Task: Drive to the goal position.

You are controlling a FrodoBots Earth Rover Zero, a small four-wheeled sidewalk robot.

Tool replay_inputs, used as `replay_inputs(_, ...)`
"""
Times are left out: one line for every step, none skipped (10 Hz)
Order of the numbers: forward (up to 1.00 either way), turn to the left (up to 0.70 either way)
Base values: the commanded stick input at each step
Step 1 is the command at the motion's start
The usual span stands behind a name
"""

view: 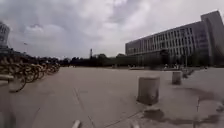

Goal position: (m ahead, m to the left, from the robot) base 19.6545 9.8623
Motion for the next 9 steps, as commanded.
replay_inputs(0.85, 0.00)
replay_inputs(0.85, 0.00)
replay_inputs(0.85, 0.00)
replay_inputs(0.85, 0.00)
replay_inputs(0.85, 0.00)
replay_inputs(0.85, 0.00)
replay_inputs(0.85, 0.00)
replay_inputs(0.85, 0.00)
replay_inputs(0.85, 0.00)
